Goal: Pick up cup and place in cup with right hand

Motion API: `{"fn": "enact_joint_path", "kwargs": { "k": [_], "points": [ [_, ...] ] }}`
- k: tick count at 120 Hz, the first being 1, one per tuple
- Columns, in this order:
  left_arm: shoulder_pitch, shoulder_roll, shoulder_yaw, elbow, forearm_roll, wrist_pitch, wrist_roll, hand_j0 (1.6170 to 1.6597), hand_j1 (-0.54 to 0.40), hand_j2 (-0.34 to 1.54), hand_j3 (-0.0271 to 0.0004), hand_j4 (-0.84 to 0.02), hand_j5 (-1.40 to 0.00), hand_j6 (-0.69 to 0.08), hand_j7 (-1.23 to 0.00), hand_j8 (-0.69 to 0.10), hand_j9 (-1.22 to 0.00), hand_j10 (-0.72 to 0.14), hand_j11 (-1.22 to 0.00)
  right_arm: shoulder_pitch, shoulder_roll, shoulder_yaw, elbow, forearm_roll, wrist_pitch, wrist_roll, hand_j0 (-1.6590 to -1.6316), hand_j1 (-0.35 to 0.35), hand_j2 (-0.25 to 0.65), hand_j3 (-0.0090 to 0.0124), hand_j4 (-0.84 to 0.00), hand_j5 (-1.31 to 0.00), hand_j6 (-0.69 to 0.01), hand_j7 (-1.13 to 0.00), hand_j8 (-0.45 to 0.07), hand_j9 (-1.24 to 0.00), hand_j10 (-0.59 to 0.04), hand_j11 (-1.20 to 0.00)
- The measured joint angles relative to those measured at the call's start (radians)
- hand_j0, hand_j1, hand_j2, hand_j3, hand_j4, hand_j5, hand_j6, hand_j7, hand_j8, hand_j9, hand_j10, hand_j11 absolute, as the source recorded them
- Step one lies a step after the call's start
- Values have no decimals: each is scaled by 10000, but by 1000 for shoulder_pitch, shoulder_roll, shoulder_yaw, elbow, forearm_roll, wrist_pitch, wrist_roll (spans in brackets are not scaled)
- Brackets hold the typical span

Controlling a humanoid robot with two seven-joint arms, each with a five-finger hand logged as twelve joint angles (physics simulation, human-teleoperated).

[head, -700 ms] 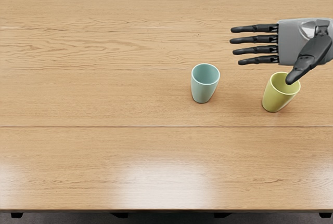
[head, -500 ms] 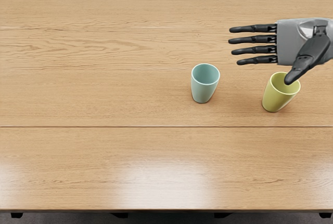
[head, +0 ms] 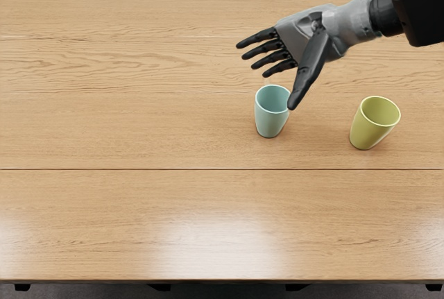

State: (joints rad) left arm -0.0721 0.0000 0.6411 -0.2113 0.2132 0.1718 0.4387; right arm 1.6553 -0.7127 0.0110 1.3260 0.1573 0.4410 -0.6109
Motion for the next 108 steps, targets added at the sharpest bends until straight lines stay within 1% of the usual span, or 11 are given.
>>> {"fn": "enact_joint_path", "kwargs": {
  "k": [15, 22, 32, 38, 60, 71, 90, 99, 108],
  "points": [
    [-6, 0, 0, 0, 0, 0, 0, 16581, 3490, 0, 0, -1, 0, -2, 0, -1, 0, -1, 0, 90, 119, -106, -85, -59, -113, 0, -16581, -3098, -70, 0, -327, -424, -327, -425, -327, -424, -327, -424],
    [-8, 0, 1, 1, 0, 0, 0, 16581, 3490, 0, 0, -1, 0, -1, 0, -1, 0, 0, 0, 129, 182, -170, -120, -74, -169, 0, -16581, -3098, -70, 0, -330, -425, -330, -425, -330, -425, -329, -425],
    [-8, 0, 1, 1, 0, 0, 0, 16581, 3490, 0, 0, -1, 0, -1, 0, -1, 0, -1, 0, 178, 254, -266, -145, -83, -233, 0, -16581, -3097, -69, 0, -334, -426, -336, -426, -334, -426, -332, -426],
    [-8, 0, 1, 1, 0, 0, 0, 16581, 3491, 0, 0, -1, 0, -2, 0, -2, 0, -1, 0, 198, 283, -307, -150, -86, -257, 0, -16581, -3097, -69, 0, -336, -427, -339, -426, -337, -426, -333, -426],
    [-8, 0, 1, 1, 0, 0, 0, 16581, 3490, -1, 0, 0, 0, -1, 0, 0, 0, 0, 0, 247, 365, -401, -152, -101, -296, 0, -16581, -3107, -65, 0, -331, -418, -336, -417, -332, -417, -328, -417],
    [-8, 0, 1, 1, 0, 0, 0, 16581, 3490, -1, 0, -1, 0, -1, 0, -1, 0, 0, 0, 258, 401, -421, -145, -110, -336, 0, -16581, -3111, -63, 0, -329, -414, -334, -412, -330, -413, -325, -413],
    [-8, 0, 1, 1, 0, 0, 0, 16581, 3490, -1, 0, -1, 0, -1, 0, -1, 0, -1, 0, 270, 415, -438, -97, -111, -372, 0, -16581, -3113, -62, 0, -329, -413, -335, -411, -330, -412, -325, -412],
    [-8, 0, 0, 1, 0, 0, 0, 16581, 3490, -1, 0, -1, 0, -1, 0, -1, 0, -1, 0, 273, 409, -469, -65, -112, -403, 0, -16581, -3109, -62, 0, -332, -418, -339, -416, -334, -417, -329, -417],
    [-8, 0, 0, 0, 0, 0, 0, 16581, 3490, -1, 0, 0, 0, 0, 0, 0, 0, 0, 0, 273, 408, -504, -51, -116, -426, 0, -16581, -3102, -63, 0, -338, -426, -345, -424, -340, -425, -335, -425]
  ]
}}
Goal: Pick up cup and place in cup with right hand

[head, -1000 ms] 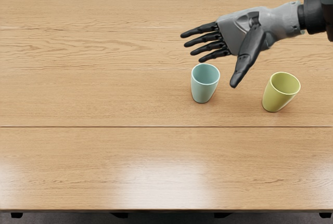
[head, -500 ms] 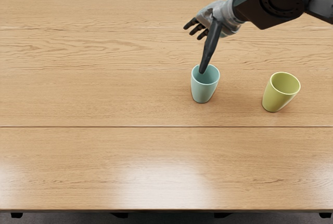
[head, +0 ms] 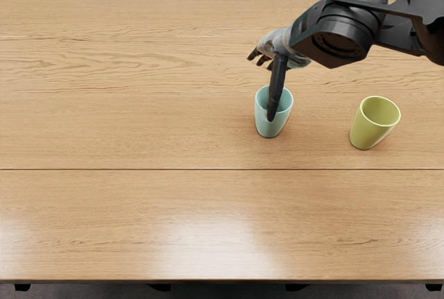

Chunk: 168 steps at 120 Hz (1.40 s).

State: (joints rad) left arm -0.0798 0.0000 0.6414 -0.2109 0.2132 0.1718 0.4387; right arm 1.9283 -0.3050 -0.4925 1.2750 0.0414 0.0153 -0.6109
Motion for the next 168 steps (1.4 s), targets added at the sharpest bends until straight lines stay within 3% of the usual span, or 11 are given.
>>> {"fn": "enact_joint_path", "kwargs": {
  "k": [23, 62, 66, 75, 85, 95, 100, 135, 168],
  "points": [
    [-1, 0, 0, 0, 0, 0, 0, 16581, 3490, 0, 0, 0, 0, -1, 0, 0, 0, 0, 0, -10, 17, -47, 12, -41, -84, 0, -16581, -3067, -68, 0, -366, -463, -373, -462, -368, -463, -363, -462],
    [0, 0, 0, 1, 0, 0, 0, 16581, 3490, -1, 0, 1, 0, 1, 0, 1, 0, 1, 0, -73, 92, -59, -12, -57, -162, 0, -16581, -2085, -229, 0, -1192, -1528, -1198, -1528, -1234, -1529, -1187, -1529],
    [0, 0, 0, 1, 0, 0, 0, 16581, 3490, 0, 0, 1, 0, 1, 0, 1, 0, 1, 0, -82, 100, -62, -16, -63, -171, 0, -16581, -2063, -225, 1, -1271, -1533, -1253, -1562, -625, -1566, -758, -1564],
    [0, 0, 0, 1, 0, 0, 0, 16581, 3489, 0, -1, 1, -1, 1, -1, 1, -1, 1, -1, -94, 115, -67, -23, -74, -196, 0, -16580, -2017, -230, -1, -1351, -1551, -1285, -1612, -154, -1600, -226, -1612],
    [0, 0, 0, 0, 0, 0, 0, 16581, 3489, 0, -1, 1, -1, 1, -1, 1, -1, 1, -1, -101, 123, -79, -26, -89, -216, 0, -16579, -2049, -202, -14, -1365, -1503, -1319, -1585, -243, -1549, -367, -1555],
    [-1, 0, 0, 0, 0, 0, 0, 16581, 3490, 0, -1, 0, -1, 0, -1, 0, -1, 0, -1, -101, 127, -87, -27, -94, -225, 0, -16579, -2088, -200, 8, -1301, -1481, -1264, -1537, -391, -1514, -698, -1514],
    [0, 0, 0, 0, 0, 0, 0, 16581, 3489, 0, -1, 1, -1, 1, -1, 2, -1, 1, -1, -96, 128, -90, -28, -93, -227, 0, -16579, -2156, -194, 0, -1210, -1422, -1185, -1458, -777, -1444, -931, -1439],
    [0, 0, 0, 0, 0, 0, 0, 16581, 3490, -1, 0, 1, 0, 1, 0, 1, 0, 1, 0, -76, 149, -95, -54, -89, -220, 0, -16580, -2706, -120, 0, -689, -849, -689, -856, -587, -854, -619, -852],
    [-2, 0, 0, 0, 0, 0, 0, 16581, 3490, -1, 0, 1, 0, 1, 0, 1, 0, 1, 0, -103, 208, -146, -99, -102, -269, 0, -16581, -2887, -93, 0, -524, -658, -530, -659, -499, -659, -503, -659]
  ]
}}
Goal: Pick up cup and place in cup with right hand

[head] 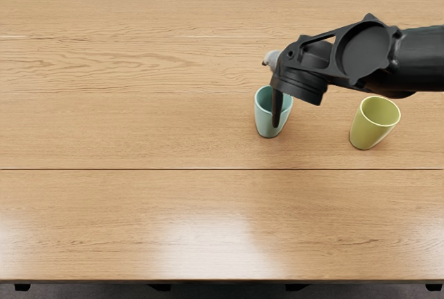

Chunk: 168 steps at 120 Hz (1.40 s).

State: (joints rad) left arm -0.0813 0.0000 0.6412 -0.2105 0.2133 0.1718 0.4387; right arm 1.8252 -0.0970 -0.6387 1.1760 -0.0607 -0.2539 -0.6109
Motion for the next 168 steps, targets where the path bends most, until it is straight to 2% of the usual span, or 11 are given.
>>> {"fn": "enact_joint_path", "kwargs": {
  "k": [49, 77, 88, 110, 124, 128, 132, 135, 145, 159, 168],
  "points": [
    [0, 0, 0, 0, 0, 0, 0, 16581, 3490, -1, 0, 1, 0, 1, 0, 1, 0, 1, 0, -28, 71, -57, -17, -16, -92, 0, -16581, -2731, -120, 0, -650, -830, -658, -828, -649, -829, -644, -829],
    [0, 0, 0, 0, 0, 0, 0, 16581, 3490, -1, 0, 1, 0, 1, 0, 1, 0, 1, 0, -52, 86, -65, -41, -18, -97, 0, -16581, -2168, -213, 0, -1120, -1441, -1128, -1439, -1121, -1440, -1115, -1440],
    [0, 0, 0, 0, 0, 0, 0, 16581, 3490, -1, 0, 1, 0, 1, 0, 1, 0, 1, 0, -55, 93, -65, -53, -14, -96, 0, -16581, -1712, -268, 0, -1494, -1931, -1505, -1927, -1496, -1931, -1490, -1931],
    [0, 0, 0, 0, 0, 0, 0, 16581, 3490, 0, 0, 1, 0, 1, 0, 1, 0, 1, 0, -67, 96, -64, -62, -14, -95, 0, -16584, 221, 354, 1, -2127, -2792, -2160, -2756, -2136, -2788, -2131, -2789],
    [0, 0, 0, 0, 0, 0, 0, 16581, 3489, 1, -1, 1, -1, 1, -1, 2, -1, 2, -1, -69, 97, -62, -65, -20, -94, 0, -16583, 501, 743, 5, -2636, -3222, -2695, -3190, -2681, -3218, -2691, -3211],
    [0, 0, 0, 0, 0, 0, 0, 16581, 3489, 1, -1, 1, -1, 1, -1, 2, -1, 2, -1, -70, 97, -62, -66, -19, -95, 0, -16583, 835, 915, 1, -2785, -3336, -2828, -3331, -2833, -3331, -2843, -3322],
    [0, 0, 0, 0, 0, 0, 0, 16581, 3489, 1, -1, 1, -1, 1, -1, 2, -1, 2, -1, -70, 97, -62, -67, -18, -95, 0, -16581, 787, 669, 5, -2900, -3473, -2903, -3479, -2947, -3468, -2957, -3459],
    [0, 0, 0, 0, 0, 0, 0, 16581, 3489, 1, -1, 1, -1, 1, -1, 2, -1, 2, -1, -69, 97, -62, -67, -16, -95, 0, -16580, 773, 515, -4, -2972, -3592, -2999, -3600, -3014, -3587, -3022, -3579],
    [0, 0, 1, 0, 0, 0, 0, 16581, 3489, 0, -1, 1, -1, 1, -1, 2, -1, 2, -1, -69, 97, -62, -67, -12, -96, 0, -16576, 778, 127, -5, -3220, -3937, -2951, -3968, -3221, -3931, -3255, -3925],
    [0, 0, 0, 0, 0, 0, 0, 16581, 3490, 0, -1, 1, 0, 1, 0, 1, 0, 2, 0, -68, 97, -62, -67, -9, -96, 0, -16577, 842, 161, 5, -3481, -4424, -2816, -4428, -3206, -4428, -3489, -4428],
    [0, 0, 0, 0, 0, 0, 0, 16581, 3490, 0, 0, 1, 0, 1, 0, 1, 0, 1, 0, -67, 97, -63, -66, -7, -96, 0, -16572, 774, 76, -2, -3606, -4691, -2877, -4667, -3338, -4700, -3604, -4701]
  ]
}}
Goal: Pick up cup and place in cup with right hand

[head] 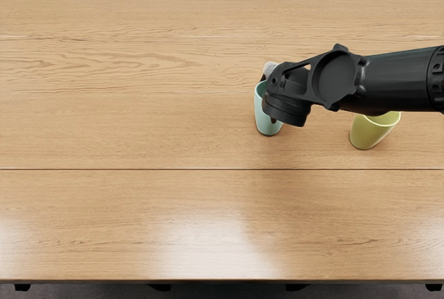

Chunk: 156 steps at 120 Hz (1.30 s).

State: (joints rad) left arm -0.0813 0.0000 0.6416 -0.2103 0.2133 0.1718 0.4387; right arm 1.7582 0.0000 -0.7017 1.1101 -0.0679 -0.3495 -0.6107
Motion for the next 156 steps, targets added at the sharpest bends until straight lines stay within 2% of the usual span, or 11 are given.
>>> {"fn": "enact_joint_path", "kwargs": {
  "k": [36, 55, 59, 68, 78, 83, 86, 91, 94, 120, 156],
  "points": [
    [0, 0, 0, 0, 0, 0, 0, 16581, 3490, 0, 0, 1, 0, 1, 0, 1, 0, 1, 0, 16, 0, 2, 11, 2, -1, 0, -16549, 667, -93, -4, -4279, -5595, -2967, -5592, -3590, -5674, -4218, -5690],
    [0, 0, 0, 0, 0, 0, 0, 16581, 3490, 0, 0, 1, 0, 0, 0, 1, 0, 1, 0, 63, -12, 2, 42, 3, 3, 0, -16546, 625, -147, -7, -4397, -5778, -3006, -5758, -3518, -5815, -4365, -5829],
    [0, 0, 0, 0, 0, 0, 0, 16581, 3490, 0, 0, 1, 0, 1, 0, 1, 0, 1, 0, 77, -20, 3, 51, 4, 6, 0, -16538, 378, -691, -7, -4411, -5803, -3102, -5779, -3545, -5828, -4386, -5843],
    [0, 0, 0, 0, 0, 0, 0, 16581, 3490, 0, 0, 1, 0, 0, 0, 1, 0, 1, 0, 111, -38, 3, 68, 13, 14, 0, -16544, 598, -196, -6, -4420, -5858, -3106, -5816, -3500, -5853, -4412, -5868],
    [0, 0, 0, 0, 0, 0, 0, 16581, 3490, 0, 0, 0, 0, 0, 0, 0, 0, 1, 0, 145, -60, 3, 85, 18, 26, 0, -16541, 563, -352, -5, -4417, -5912, -3064, -5844, -3430, -5877, -4428, -5891],
    [0, 0, 0, 0, 0, 0, 0, 16581, 3490, 0, 0, 0, 0, 0, 0, 0, 0, 1, 0, 160, -73, 3, 96, 20, 31, 0, -16534, 325, -932, -6, -4422, -5927, -3161, -5854, -3455, -5892, -4434, -5905],
    [0, 0, 0, 0, 0, 0, 0, 16581, 3490, 0, 0, 0, 0, 0, 0, 0, 0, 0, 0, 168, -82, 3, 103, 21, 33, 0, -16538, 410, -551, -2, -4431, -5927, -3227, -5860, -3516, -5891, -4444, -5904],
    [0, 0, 0, 0, 0, 0, 0, 16581, 3490, -1, 0, 0, 1, 0, 1, 0, 1, 1, 1, 181, -97, 3, 114, 23, 39, 0, -16531, 204, -1061, -3, -4436, -5938, -3295, -5867, -3551, -5908, -4448, -5919],
    [0, 0, 0, 0, 0, 0, 0, 16581, 3491, -1, 0, 0, 0, 0, 0, 0, 1, 0, 1, 191, -107, 3, 121, 24, 43, 0, -16537, 352, -568, -4, -4439, -5942, -3337, -5871, -3547, -5906, -4453, -5917],
    [2, 0, 0, -1, 0, 0, 0, 16581, 3490, -1, 0, 0, 0, 0, 0, 0, 0, 0, 0, 255, -198, 3, 202, 25, 57, 0, -16536, 490, -720, -4, -4433, -5985, -3074, -5890, -3324, -5936, -4455, -5947],
    [2, 0, 0, -1, 0, 0, 0, 16581, 3490, -1, 0, 0, 0, 0, 0, 0, 0, 0, 0, 290, -281, 0, 259, 18, 86, 0, -16543, 765, -381, -3, -4436, -5970, -2783, -5884, -3120, -5961, -4435, -5973]
  ]
}}
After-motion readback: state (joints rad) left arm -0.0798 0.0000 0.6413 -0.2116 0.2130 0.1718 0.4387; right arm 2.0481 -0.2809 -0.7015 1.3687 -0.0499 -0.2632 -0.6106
